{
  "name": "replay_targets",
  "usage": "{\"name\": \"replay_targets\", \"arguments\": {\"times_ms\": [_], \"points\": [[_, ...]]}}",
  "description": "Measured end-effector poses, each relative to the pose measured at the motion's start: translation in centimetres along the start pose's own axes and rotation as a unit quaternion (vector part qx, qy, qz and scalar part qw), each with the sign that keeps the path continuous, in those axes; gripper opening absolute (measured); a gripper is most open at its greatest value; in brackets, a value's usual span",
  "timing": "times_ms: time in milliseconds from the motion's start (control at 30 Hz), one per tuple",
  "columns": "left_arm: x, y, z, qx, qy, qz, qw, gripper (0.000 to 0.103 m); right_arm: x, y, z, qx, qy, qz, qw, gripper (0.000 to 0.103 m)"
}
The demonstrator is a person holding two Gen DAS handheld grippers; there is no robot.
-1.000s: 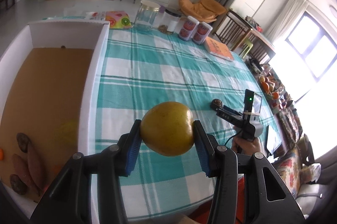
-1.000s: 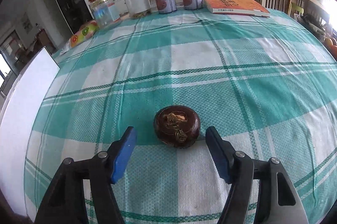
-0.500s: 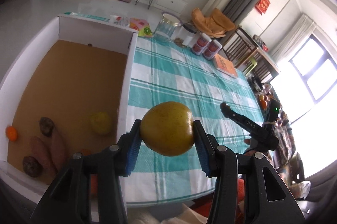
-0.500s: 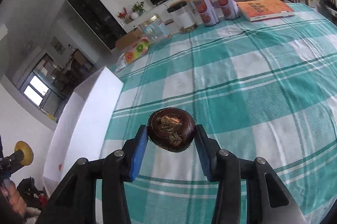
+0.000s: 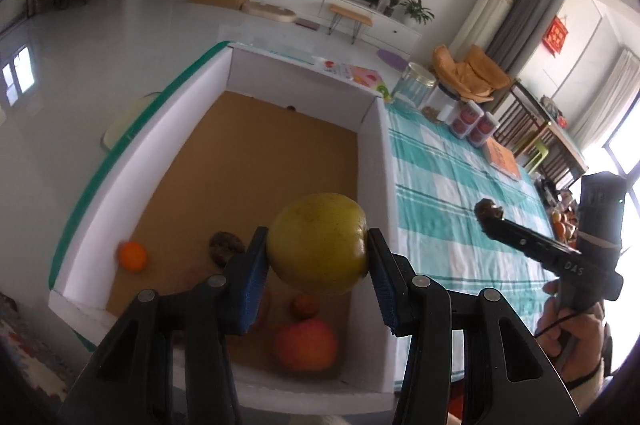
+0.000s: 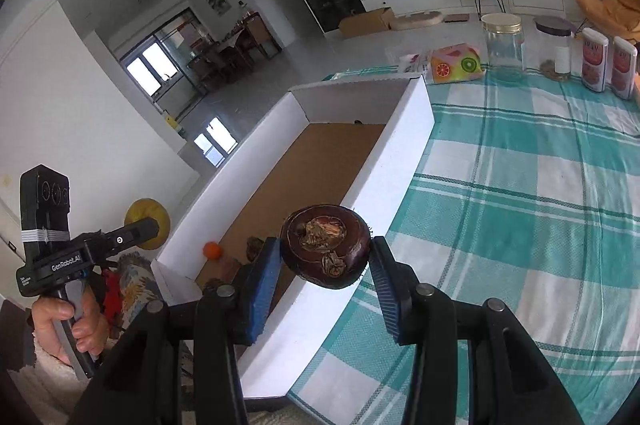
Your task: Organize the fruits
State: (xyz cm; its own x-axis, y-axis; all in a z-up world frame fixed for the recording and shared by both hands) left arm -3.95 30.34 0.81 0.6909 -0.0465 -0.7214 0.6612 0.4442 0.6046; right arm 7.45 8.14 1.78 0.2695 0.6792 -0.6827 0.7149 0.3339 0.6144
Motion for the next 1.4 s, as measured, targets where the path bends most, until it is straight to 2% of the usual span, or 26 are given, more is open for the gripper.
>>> {"name": "replay_targets", "arguments": {"times_ms": [133, 233, 400, 433, 500, 633, 667, 700, 733, 800, 867, 1033, 1167, 1400], "points": [[3.4, -1.0, -2.1, 0.005, 0.032, -0.033, 0.9989, 0.049, 3.0, 0.5, -4.5, -0.049, 0.018, -0.045, 0.998, 0.046], [5.8, -1.8, -2.7, 0.013, 0.046, -0.064, 0.9968, 0.049, 6.6, 0.6, -7.2, -0.092, 0.002, -0.094, 0.991, 0.046], [7.6, -1.6, -3.2, 0.014, 0.081, -0.079, 0.9935, 0.052, 12.6, -0.2, -8.2, -0.085, -0.011, -0.186, 0.979, 0.048], [7.4, -1.5, -3.2, 0.017, 0.089, -0.072, 0.9933, 0.054, 12.9, -0.2, -8.2, -0.078, -0.011, -0.188, 0.979, 0.051], [6.6, -1.4, -3.3, 0.022, 0.101, -0.056, 0.9930, 0.071, 12.1, 0.2, -8.2, -0.066, -0.007, -0.173, 0.983, 0.070], [3.6, -1.5, -3.1, 0.037, 0.129, 0.001, 0.9909, 0.079, 8.6, 1.3, -8.3, -0.066, -0.036, -0.130, 0.989, 0.078], [2.6, -1.4, -2.7, 0.046, 0.144, 0.024, 0.9882, 0.085, 7.6, 1.4, -8.4, -0.069, -0.042, -0.119, 0.990, 0.085], [1.6, -1.4, -2.2, 0.055, 0.161, 0.051, 0.9841, 0.087, 6.8, 1.5, -8.5, -0.072, -0.048, -0.108, 0.990, 0.097], [0.6, -1.5, -1.6, 0.062, 0.179, 0.078, 0.9787, 0.087, 6.0, 1.5, -8.9, -0.075, -0.054, -0.095, 0.991, 0.102], [-0.7, -1.6, -0.9, 0.067, 0.232, 0.106, 0.9644, 0.090, 4.9, 1.2, -9.5, -0.082, -0.067, -0.078, 0.991, 0.103], [-1.1, -1.6, -0.5, 0.065, 0.258, 0.099, 0.9587, 0.090, 4.5, 0.6, -9.9, -0.090, -0.078, -0.074, 0.990, 0.103], [-1.0, -2.3, -0.5, 0.074, 0.261, 0.067, 0.9601, 0.090, 4.0, -0.7, -10.8, -0.107, -0.101, -0.075, 0.986, 0.103], [-0.7, -2.7, -0.9, 0.063, 0.259, 0.032, 0.9634, 0.090, 3.9, -1.6, -11.2, -0.119, -0.125, -0.080, 0.982, 0.103], [-1.3, -3.0, -1.4, 0.054, 0.245, 0.032, 0.9674, 0.090, 4.4, -2.1, -11.3, -0.116, -0.148, -0.088, 0.978, 0.103]]}}
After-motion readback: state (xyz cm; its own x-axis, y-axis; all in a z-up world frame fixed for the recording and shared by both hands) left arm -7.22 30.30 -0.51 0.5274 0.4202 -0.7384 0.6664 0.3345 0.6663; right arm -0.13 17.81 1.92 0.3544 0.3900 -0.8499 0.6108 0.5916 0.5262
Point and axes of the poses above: each gripper's, at about its wrist camera, not at the fingertips, and x roughly the way its jaws point, z to its right, y to its top, the point moved 2 cm from there along x, roughly the way its jaws point, and after that the axes turned 2 degrees about -y, right-handed, at the moved point
